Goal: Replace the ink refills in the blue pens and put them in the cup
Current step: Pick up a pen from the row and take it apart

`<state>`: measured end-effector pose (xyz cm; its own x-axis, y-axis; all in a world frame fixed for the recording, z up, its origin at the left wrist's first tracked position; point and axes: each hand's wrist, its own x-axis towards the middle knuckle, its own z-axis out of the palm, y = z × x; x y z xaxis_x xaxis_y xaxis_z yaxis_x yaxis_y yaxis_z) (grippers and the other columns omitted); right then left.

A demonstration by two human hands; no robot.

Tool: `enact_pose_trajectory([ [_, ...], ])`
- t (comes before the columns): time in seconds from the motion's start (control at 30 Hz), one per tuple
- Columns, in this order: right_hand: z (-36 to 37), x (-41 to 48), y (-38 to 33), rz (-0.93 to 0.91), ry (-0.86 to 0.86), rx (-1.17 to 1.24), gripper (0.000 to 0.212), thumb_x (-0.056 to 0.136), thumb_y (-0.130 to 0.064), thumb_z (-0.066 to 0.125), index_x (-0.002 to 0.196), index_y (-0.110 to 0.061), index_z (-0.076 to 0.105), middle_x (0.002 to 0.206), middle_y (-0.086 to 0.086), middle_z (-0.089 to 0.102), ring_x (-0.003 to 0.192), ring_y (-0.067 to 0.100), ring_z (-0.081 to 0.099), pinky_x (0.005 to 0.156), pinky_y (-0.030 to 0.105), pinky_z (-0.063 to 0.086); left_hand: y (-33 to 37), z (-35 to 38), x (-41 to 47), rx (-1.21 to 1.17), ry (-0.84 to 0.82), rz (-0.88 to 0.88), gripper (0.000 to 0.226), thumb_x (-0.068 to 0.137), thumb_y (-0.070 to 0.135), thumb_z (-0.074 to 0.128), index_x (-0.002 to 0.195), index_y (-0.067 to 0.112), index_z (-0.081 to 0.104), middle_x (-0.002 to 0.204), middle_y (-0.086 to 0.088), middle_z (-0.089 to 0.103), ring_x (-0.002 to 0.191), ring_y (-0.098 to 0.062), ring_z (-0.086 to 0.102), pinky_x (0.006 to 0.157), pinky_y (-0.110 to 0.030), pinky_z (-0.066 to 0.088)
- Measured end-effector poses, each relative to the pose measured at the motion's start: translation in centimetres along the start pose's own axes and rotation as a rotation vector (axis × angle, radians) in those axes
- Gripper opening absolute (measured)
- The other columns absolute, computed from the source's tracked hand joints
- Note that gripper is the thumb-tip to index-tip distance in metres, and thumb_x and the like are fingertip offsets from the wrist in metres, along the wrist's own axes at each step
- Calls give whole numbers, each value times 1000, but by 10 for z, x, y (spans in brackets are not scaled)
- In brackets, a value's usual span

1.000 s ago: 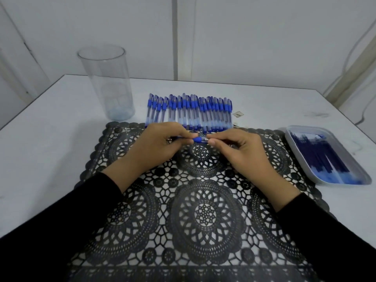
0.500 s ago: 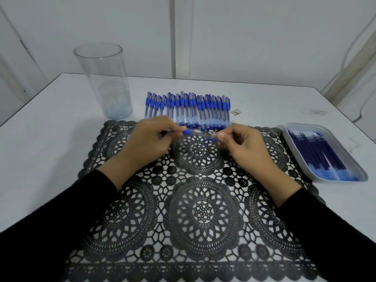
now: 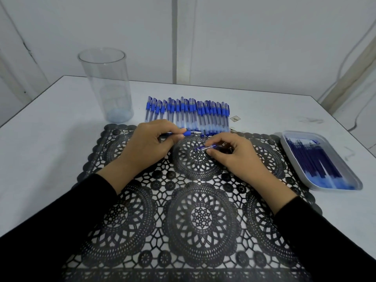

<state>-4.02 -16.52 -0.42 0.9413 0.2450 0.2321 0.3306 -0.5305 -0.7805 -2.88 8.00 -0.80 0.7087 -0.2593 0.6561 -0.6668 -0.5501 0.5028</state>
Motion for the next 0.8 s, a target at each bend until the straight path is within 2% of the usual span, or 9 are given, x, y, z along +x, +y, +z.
enact_pose_trajectory([
  [0.13,1,1,-1,35,-30,-48,17,84,-27,75,97,-36,71,104,-3,66,95,11,60,85,25,49,1,1,0,9,1,2,18,86,11,76,104,12,77,97,3,75,88,-6,70,80,-29,58],
  [0.3,-1,-1,-3,55,-33,19,20,84,-23,75,102,-31,72,104,-13,68,94,1,62,73,9,48,2,1,-1,9,10,-5,18,86,11,76,104,13,77,97,3,75,89,-7,70,80,-30,58],
  [0.43,0,-1,-3,45,62,125,18,83,-22,77,99,-29,72,94,-11,72,87,5,66,82,21,52,3,1,-1,33,-26,12,18,87,15,75,105,14,77,99,5,75,90,-6,69,80,-32,59],
  [0.5,1,1,-5,8,110,142,23,83,-23,77,105,-27,72,97,-12,73,93,4,67,89,26,53,2,2,0,37,-53,32,17,89,19,73,105,15,77,99,6,74,90,-6,69,79,-33,58],
  [0.57,3,2,-11,-46,118,131,29,84,-26,75,113,-25,71,100,-13,72,96,2,66,91,24,52,3,2,0,44,-71,66,17,90,22,70,105,15,76,98,7,74,88,-6,68,77,-35,58],
  [0.7,8,4,-17,-136,149,64,24,85,-29,73,108,-23,74,93,-14,73,86,2,65,80,22,52,7,3,1,46,-42,145,21,93,24,68,108,11,75,98,3,74,85,-10,69,72,-35,59],
  [0.8,7,2,-20,-195,197,113,16,85,-25,74,100,-21,76,86,-12,73,78,6,65,73,21,52,12,4,1,6,8,185,19,90,17,71,106,6,74,95,-3,75,81,-15,71,71,-36,60],
])
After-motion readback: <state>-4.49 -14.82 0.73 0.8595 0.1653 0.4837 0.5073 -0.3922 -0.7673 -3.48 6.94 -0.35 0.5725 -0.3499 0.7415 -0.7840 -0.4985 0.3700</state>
